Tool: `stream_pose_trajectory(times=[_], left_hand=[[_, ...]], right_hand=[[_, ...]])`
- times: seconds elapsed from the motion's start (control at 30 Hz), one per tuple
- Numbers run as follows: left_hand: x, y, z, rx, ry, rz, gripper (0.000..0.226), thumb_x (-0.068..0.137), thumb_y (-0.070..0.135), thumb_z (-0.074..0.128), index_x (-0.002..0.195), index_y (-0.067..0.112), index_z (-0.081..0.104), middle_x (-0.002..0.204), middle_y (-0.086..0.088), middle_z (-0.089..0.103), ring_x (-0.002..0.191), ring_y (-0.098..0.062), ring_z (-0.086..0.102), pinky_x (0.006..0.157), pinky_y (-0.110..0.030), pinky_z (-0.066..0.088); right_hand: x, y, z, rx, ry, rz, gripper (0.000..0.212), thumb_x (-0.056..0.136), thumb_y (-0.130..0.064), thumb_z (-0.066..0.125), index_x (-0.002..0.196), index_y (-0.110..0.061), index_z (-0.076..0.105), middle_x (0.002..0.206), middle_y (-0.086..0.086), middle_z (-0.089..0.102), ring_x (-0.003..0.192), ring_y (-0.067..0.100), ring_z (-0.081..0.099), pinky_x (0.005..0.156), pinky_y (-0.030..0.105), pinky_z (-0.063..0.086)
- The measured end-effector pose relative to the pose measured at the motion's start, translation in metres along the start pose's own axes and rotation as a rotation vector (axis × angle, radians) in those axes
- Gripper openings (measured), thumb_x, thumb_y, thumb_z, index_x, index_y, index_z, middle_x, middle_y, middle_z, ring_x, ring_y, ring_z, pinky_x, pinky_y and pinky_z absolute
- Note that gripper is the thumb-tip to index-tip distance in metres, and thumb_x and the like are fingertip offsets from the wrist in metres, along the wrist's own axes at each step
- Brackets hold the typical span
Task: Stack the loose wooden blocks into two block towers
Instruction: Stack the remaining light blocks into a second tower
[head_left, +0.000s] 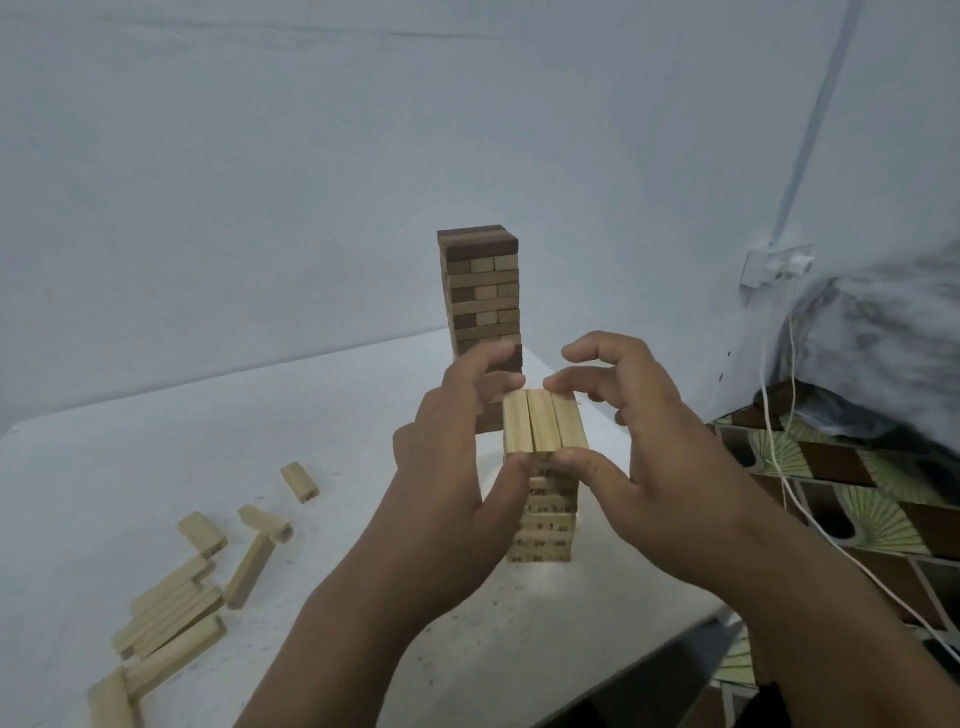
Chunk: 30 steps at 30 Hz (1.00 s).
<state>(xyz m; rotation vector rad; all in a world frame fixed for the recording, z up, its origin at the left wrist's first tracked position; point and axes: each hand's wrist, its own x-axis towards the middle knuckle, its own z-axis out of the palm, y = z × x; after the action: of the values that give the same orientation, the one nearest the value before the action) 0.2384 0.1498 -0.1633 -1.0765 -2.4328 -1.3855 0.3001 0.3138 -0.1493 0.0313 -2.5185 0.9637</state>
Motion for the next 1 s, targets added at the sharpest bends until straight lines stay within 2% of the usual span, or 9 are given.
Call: stream_pose_trajectory(times=[0.1,0.2,0.23,0.33,0.43,0.5,0.57,0.73,1.0], left_hand=[[0.001,-0.005,0.003,0.013,-0.013,-0.034,0.068,0.094,0.038,0.057,0.13,0.067,0.008,0.138,0.035,0.038,0.126,0.004,0.036,0.101,-0.03,0.022],[0.002,-0.007,0.003,0.011,-0.018,-0.084,0.074,0.093,0.038,0.059,0.137,0.065,0.005,0.141,0.04,0.031,0.138,-0.001,0.028,0.113,-0.042,0.022],[0.002,-0.007,0.002,0.011,-0.004,-0.096,0.076,0.092,0.038,0.061,0.137,0.065,0.005,0.139,0.044,0.028,0.138,0.001,0.026,0.115,-0.045,0.023],[-0.003,-0.01,0.001,0.036,0.095,-0.103,0.065,0.089,0.04,0.063,0.132,0.065,0.02,0.13,0.049,0.033,0.131,0.004,0.033,0.113,-0.046,0.03],[-0.008,-0.013,0.004,0.103,0.185,-0.062,0.035,0.085,0.048,0.055,0.111,0.067,0.042,0.117,0.053,0.04,0.12,0.017,0.036,0.107,-0.044,0.036],[-0.009,-0.016,0.007,0.116,0.221,-0.047,0.02,0.083,0.05,0.053,0.101,0.061,0.054,0.113,0.048,0.049,0.117,0.015,0.041,0.103,-0.047,0.041],[-0.008,-0.019,0.008,0.117,0.251,-0.035,0.016,0.084,0.048,0.055,0.098,0.054,0.06,0.11,0.042,0.055,0.117,0.011,0.046,0.1,-0.047,0.044],[-0.008,-0.017,0.009,0.121,0.262,-0.042,0.017,0.085,0.046,0.058,0.098,0.057,0.059,0.111,0.046,0.053,0.117,0.011,0.047,0.099,-0.047,0.046],[-0.008,-0.014,0.007,0.166,0.229,-0.1,0.022,0.088,0.05,0.058,0.096,0.068,0.05,0.11,0.058,0.041,0.113,0.024,0.038,0.102,-0.05,0.043]], right_hand=[[0.002,0.006,0.0,0.022,-0.033,0.0,0.069,0.086,-0.027,0.069,0.122,-0.06,0.02,0.134,-0.022,0.043,0.117,-0.002,0.036,0.063,-0.003,0.038],[0.001,0.01,-0.001,0.048,-0.029,-0.003,0.071,0.084,-0.032,0.069,0.128,-0.06,0.021,0.137,-0.025,0.041,0.126,-0.002,0.034,0.093,0.015,0.035],[-0.001,0.012,-0.002,0.039,-0.005,-0.011,0.071,0.083,-0.034,0.07,0.13,-0.06,0.022,0.138,-0.027,0.04,0.126,-0.005,0.034,0.097,0.02,0.035],[-0.009,0.022,-0.002,0.009,0.119,-0.052,0.058,0.081,-0.042,0.071,0.125,-0.057,0.037,0.127,-0.033,0.042,0.116,-0.013,0.036,0.088,0.014,0.035],[-0.014,0.027,0.004,-0.049,0.229,-0.134,0.037,0.078,-0.048,0.069,0.113,-0.045,0.057,0.116,-0.03,0.053,0.111,-0.001,0.047,0.083,0.017,0.039],[-0.014,0.027,0.011,-0.07,0.286,-0.164,0.032,0.076,-0.047,0.069,0.106,-0.035,0.065,0.109,-0.023,0.059,0.105,0.005,0.051,0.083,0.018,0.043],[-0.012,0.026,0.016,-0.082,0.327,-0.169,0.027,0.076,-0.046,0.069,0.1,-0.032,0.069,0.103,-0.022,0.061,0.101,0.004,0.053,0.083,0.013,0.041],[-0.011,0.025,0.021,-0.091,0.347,-0.138,0.015,0.077,-0.047,0.067,0.091,-0.042,0.064,0.098,-0.037,0.051,0.099,0.0,0.052,0.079,0.009,0.035],[-0.009,0.025,0.023,-0.083,0.358,-0.121,0.016,0.077,-0.045,0.071,0.092,-0.039,0.065,0.099,-0.037,0.051,0.101,-0.003,0.049,0.079,0.008,0.034]])
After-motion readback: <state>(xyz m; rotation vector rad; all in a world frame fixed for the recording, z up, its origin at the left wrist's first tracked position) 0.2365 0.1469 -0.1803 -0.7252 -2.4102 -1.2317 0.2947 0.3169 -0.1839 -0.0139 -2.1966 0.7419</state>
